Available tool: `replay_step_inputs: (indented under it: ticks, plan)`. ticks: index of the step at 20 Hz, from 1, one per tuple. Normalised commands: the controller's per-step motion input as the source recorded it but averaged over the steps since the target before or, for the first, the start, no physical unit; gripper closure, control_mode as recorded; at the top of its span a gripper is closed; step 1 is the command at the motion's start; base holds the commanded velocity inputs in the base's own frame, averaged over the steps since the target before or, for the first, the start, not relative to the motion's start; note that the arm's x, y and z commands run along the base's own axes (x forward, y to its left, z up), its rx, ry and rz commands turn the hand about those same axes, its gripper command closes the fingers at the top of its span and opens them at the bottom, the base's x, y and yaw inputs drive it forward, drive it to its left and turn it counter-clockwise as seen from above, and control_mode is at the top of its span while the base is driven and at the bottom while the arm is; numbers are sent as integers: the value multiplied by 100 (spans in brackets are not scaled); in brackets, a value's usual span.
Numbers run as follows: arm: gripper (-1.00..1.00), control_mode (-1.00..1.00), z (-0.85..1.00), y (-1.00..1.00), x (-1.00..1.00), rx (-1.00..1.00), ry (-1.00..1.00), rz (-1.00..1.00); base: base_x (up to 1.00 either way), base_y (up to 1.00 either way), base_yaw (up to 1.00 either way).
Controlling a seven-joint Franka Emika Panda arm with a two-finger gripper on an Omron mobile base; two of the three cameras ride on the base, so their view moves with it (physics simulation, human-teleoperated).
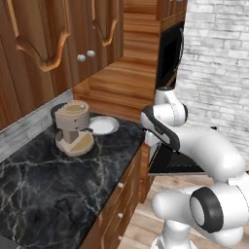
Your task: Pick up the tongs from the counter and place them near the plate next to the oven.
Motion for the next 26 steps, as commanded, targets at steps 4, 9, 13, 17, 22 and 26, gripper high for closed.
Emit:
replay_step_inputs:
  ticks: [4,9,13,17,22,26]
  plan:
    - [100,100,0,0,0,0,0,0,87,-2,8]
    - [100,100,0,0,0,0,0,0,80,0,8]
    - [100,100,0,0,0,0,0,0,50,1,6]
    - [100,-100,0,10,0,1,1,6,0,0,5]
    - [100,-100,-12,30,23,0,-5,-6,0,0,0]
    - [100,-100,-23,37,42,7,-6,-37,0,0,0]
